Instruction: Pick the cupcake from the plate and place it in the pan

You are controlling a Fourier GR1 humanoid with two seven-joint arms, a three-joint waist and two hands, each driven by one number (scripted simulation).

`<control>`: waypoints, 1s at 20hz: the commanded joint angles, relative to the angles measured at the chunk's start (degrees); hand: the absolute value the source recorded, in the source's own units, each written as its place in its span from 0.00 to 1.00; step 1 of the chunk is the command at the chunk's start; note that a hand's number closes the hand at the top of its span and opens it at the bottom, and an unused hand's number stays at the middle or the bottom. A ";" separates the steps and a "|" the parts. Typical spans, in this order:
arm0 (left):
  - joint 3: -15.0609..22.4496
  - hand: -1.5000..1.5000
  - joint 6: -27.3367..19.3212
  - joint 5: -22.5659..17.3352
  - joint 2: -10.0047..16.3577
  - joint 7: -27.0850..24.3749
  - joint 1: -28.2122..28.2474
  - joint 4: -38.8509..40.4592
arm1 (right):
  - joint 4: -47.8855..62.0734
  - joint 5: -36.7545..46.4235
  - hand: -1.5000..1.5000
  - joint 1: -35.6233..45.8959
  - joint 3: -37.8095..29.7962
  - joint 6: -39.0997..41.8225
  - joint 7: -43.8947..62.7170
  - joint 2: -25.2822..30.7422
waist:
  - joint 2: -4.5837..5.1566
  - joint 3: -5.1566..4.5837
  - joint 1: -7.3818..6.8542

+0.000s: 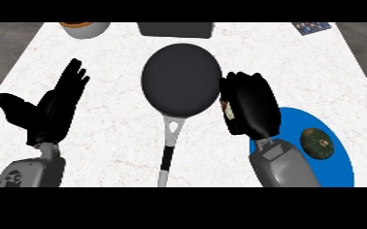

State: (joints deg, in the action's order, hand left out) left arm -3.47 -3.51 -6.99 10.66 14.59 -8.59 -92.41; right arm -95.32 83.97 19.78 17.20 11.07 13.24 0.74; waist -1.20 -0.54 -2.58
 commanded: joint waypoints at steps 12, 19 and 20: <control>2.55 0.50 1.07 0.68 -1.38 -0.47 -4.86 3.03 | 10.05 -4.20 1.00 28.79 9.33 0.35 55.65 -0.74 | 2.07 0.27 -5.23; 1.48 0.50 -0.66 1.24 -1.31 0.80 -6.90 2.98 | 24.79 -9.46 1.00 37.01 9.45 -12.13 60.80 -0.72 | 2.10 0.46 -2.46; 1.15 0.50 -0.14 1.31 -1.12 -0.90 -4.78 4.34 | 25.70 -10.41 1.00 38.63 7.36 -12.62 60.73 -0.72 | 2.12 0.43 -2.30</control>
State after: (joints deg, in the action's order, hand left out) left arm -1.18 -3.48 -5.88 8.94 14.61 -13.94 -89.37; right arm -76.02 76.20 54.05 25.69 5.09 64.44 0.48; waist 0.82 -0.15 -6.02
